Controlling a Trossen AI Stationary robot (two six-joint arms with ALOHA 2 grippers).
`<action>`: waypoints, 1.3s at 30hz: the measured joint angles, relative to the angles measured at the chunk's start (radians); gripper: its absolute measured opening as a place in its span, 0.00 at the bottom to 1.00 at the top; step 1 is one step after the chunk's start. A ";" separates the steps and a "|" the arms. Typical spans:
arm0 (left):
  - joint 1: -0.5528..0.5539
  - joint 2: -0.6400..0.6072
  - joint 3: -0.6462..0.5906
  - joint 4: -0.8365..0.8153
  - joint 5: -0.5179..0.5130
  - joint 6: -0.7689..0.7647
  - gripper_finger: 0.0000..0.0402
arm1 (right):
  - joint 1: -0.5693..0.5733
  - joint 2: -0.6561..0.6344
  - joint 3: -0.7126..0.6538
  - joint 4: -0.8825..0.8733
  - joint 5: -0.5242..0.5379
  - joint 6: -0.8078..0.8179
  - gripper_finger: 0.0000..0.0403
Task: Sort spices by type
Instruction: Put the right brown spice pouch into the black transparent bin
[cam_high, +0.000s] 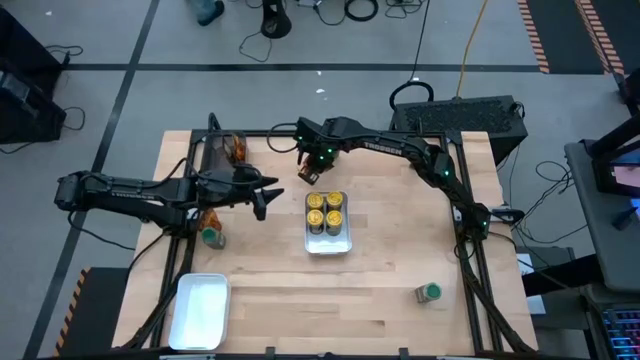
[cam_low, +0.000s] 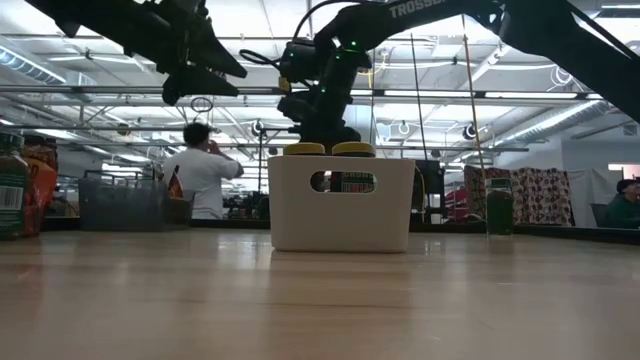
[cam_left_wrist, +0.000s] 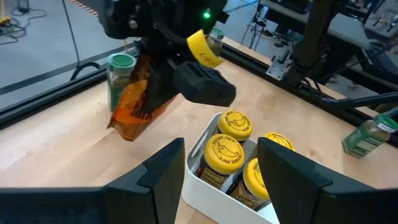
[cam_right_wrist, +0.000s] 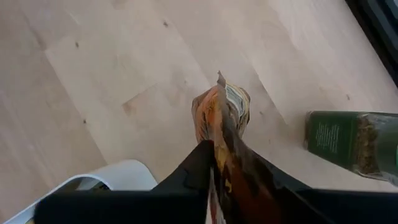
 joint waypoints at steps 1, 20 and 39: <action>0.000 0.000 0.000 0.000 0.008 0.000 0.51 | -0.001 0.000 0.000 0.000 0.000 0.002 0.14; 0.000 0.000 0.000 0.000 0.049 0.000 0.51 | -0.005 -0.017 -0.001 -0.021 -0.029 0.025 0.35; 0.145 0.093 0.017 -0.033 0.147 0.170 0.51 | 0.042 -0.231 -0.002 -0.265 -0.023 -0.071 0.34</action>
